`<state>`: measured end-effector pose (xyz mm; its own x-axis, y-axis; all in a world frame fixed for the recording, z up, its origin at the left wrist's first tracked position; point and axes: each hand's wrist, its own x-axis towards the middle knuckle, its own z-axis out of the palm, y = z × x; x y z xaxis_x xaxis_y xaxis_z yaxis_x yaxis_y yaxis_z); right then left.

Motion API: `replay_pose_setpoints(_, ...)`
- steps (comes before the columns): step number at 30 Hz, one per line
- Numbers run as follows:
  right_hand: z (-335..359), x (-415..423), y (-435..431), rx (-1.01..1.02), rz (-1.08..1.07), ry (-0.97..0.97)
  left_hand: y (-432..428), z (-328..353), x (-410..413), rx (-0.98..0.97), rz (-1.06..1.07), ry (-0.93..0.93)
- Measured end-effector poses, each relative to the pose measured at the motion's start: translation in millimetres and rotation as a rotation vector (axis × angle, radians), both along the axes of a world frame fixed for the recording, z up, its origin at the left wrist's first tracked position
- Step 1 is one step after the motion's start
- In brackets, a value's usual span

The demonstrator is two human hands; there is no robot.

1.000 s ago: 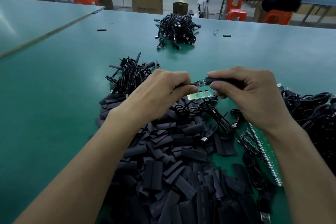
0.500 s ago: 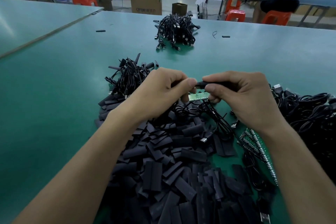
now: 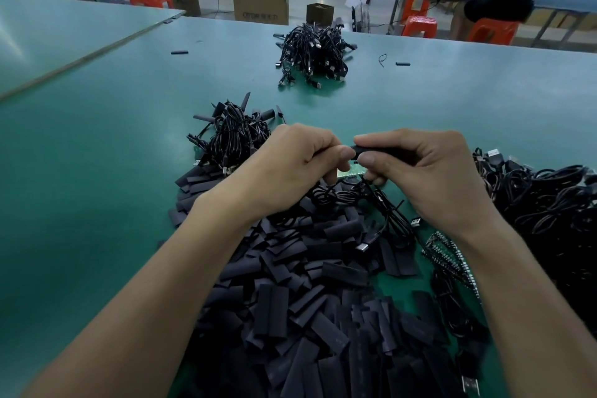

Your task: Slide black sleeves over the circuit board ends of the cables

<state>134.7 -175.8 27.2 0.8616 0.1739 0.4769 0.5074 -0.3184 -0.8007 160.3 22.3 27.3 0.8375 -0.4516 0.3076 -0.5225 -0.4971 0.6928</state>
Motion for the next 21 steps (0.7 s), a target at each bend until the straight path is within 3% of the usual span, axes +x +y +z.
replay_pose_setpoints(9,0,2,11,0.304,-0.194,-0.065,-1,0,-2,-0.073,0.011,0.017)
replay_pose_setpoints(21,2,-6,23,0.251,-0.182,-0.036,-5,-2,-2,-0.129,0.037,0.043)
